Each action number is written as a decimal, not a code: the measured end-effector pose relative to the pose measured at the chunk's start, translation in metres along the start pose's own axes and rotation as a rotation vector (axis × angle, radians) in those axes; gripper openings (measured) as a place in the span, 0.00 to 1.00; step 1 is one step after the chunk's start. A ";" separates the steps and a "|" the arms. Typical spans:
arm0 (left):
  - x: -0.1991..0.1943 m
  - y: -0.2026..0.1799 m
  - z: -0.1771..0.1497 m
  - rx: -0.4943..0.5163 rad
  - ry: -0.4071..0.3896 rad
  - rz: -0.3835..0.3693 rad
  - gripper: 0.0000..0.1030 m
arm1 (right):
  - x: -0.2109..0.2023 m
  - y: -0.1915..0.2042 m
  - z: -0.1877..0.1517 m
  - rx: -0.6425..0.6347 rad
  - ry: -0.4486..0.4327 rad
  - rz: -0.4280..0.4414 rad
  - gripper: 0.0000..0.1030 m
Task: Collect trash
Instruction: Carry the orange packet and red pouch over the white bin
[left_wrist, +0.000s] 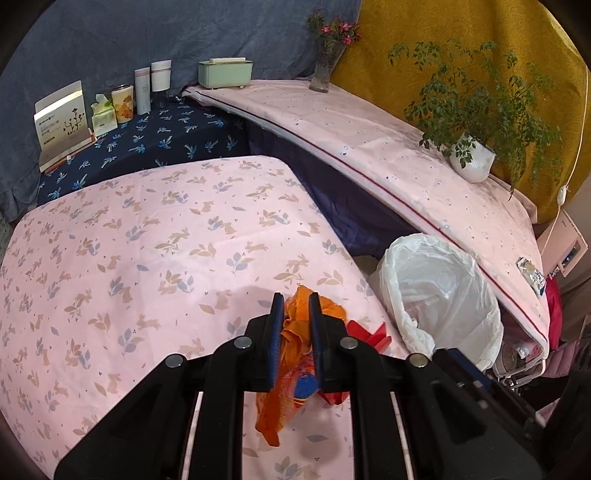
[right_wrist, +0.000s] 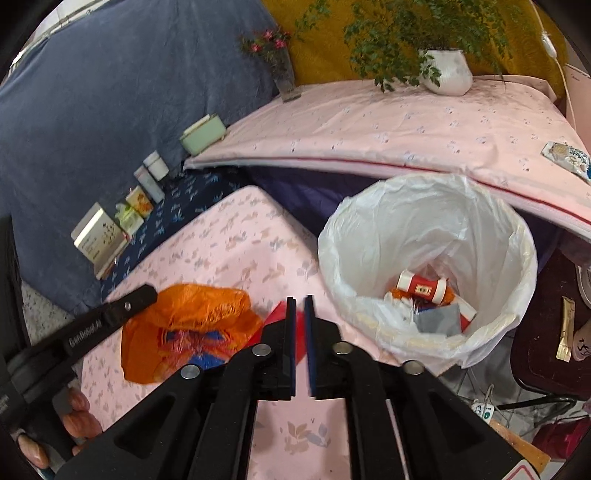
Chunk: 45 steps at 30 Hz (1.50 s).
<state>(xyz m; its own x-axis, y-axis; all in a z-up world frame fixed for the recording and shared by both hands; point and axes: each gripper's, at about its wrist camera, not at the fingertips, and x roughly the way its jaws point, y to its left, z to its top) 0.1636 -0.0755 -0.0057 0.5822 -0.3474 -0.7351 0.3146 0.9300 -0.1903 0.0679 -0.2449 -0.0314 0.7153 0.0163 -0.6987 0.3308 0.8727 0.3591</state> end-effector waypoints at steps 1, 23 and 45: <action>0.002 0.001 -0.001 0.000 0.004 0.003 0.13 | 0.006 0.002 -0.004 0.004 0.015 0.006 0.24; 0.022 0.037 -0.013 -0.028 0.050 0.014 0.13 | 0.082 0.016 -0.032 0.072 0.164 -0.069 0.16; -0.002 -0.090 0.036 0.126 -0.061 -0.073 0.13 | -0.054 -0.065 0.047 0.109 -0.172 -0.149 0.13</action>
<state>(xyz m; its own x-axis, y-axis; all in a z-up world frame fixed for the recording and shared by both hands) 0.1611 -0.1633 0.0358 0.5977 -0.4235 -0.6808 0.4467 0.8810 -0.1558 0.0368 -0.3254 0.0126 0.7448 -0.2002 -0.6366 0.4981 0.8016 0.3307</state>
